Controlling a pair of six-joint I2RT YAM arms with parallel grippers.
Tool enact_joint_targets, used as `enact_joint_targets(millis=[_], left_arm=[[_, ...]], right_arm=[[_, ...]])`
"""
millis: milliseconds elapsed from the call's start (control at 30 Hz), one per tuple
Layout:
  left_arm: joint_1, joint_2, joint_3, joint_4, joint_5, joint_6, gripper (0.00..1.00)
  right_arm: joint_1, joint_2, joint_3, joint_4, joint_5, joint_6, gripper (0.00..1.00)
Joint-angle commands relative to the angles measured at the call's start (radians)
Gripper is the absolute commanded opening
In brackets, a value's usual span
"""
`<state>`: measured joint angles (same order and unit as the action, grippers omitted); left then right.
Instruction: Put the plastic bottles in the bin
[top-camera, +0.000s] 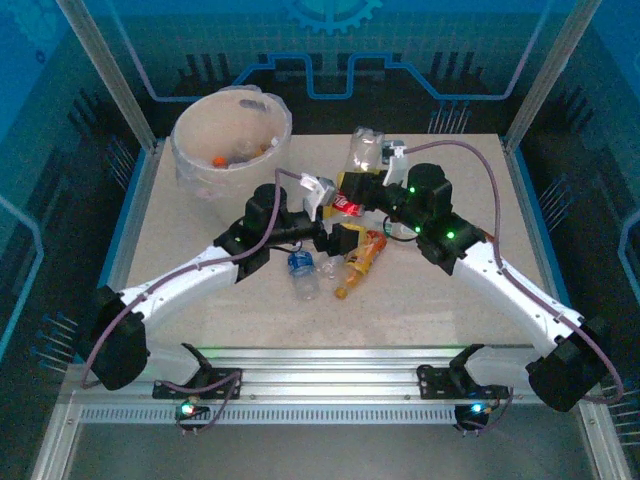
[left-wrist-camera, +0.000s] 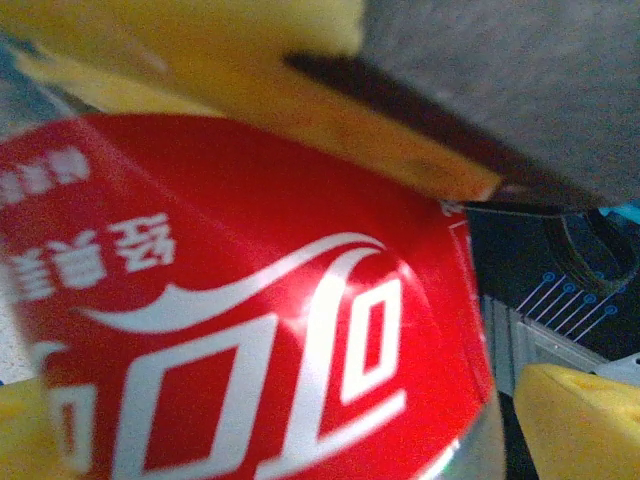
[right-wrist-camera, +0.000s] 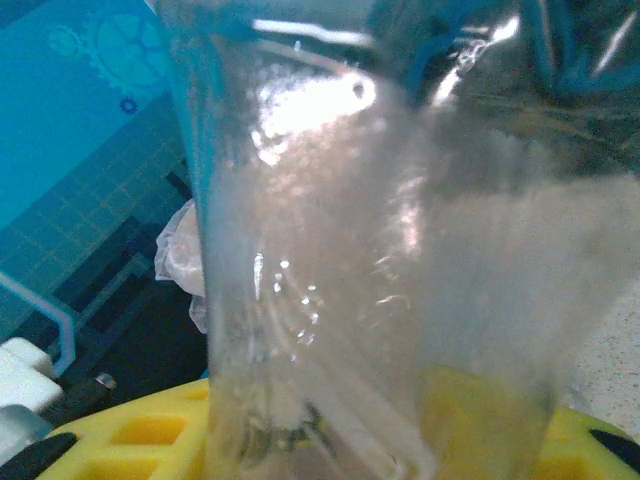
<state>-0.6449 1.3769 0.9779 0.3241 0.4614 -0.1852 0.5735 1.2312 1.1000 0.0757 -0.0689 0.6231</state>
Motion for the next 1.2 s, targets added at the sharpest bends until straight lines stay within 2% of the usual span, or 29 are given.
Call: enact_joint_targets(millis=[0, 200, 233, 367, 433, 500, 567, 633, 833, 1000, 1167], left_arm=[[-0.008, 0.014, 0.049, 0.052, -0.002, -0.017, 0.91], [-0.008, 0.02, 0.067, 0.045, -0.027, -0.023, 0.72], [-0.008, 0.018, 0.068, 0.043, -0.032, -0.024, 0.67], [-0.008, 0.008, 0.067, 0.026, -0.06, -0.02, 0.36], [-0.007, 0.001, 0.065, 0.02, -0.071, -0.016, 0.29], [-0.008, -0.006, 0.064, 0.014, -0.078, -0.01, 0.29], [-0.009, -0.015, 0.063, 0.004, -0.09, -0.002, 0.29], [-0.006, -0.026, 0.062, -0.013, -0.114, 0.009, 0.29], [0.01, -0.069, 0.067, -0.104, -0.202, 0.066, 0.29], [0.079, -0.107, 0.088, -0.191, -0.236, 0.072, 0.28], [0.139, -0.135, 0.142, -0.297, -0.283, 0.161, 0.28]], right_arm=[[0.02, 0.006, 0.031, 0.049, -0.019, 0.018, 0.46], [0.026, 0.01, 0.032, 0.043, -0.01, 0.013, 0.48], [0.027, 0.009, 0.032, 0.04, -0.007, 0.01, 0.48], [0.029, 0.016, 0.043, 0.021, 0.0, 0.007, 0.52], [0.029, 0.018, 0.05, 0.014, -0.005, 0.005, 0.55], [0.029, 0.022, 0.057, 0.005, -0.007, 0.001, 0.64], [0.029, 0.02, 0.066, -0.01, -0.004, -0.005, 0.84], [0.03, 0.013, 0.079, -0.036, 0.001, -0.023, 0.99], [0.029, -0.041, 0.133, -0.144, 0.046, -0.087, 1.0], [0.029, -0.125, 0.124, -0.168, 0.091, -0.119, 1.0], [0.029, -0.199, 0.116, -0.185, 0.101, -0.129, 1.0]])
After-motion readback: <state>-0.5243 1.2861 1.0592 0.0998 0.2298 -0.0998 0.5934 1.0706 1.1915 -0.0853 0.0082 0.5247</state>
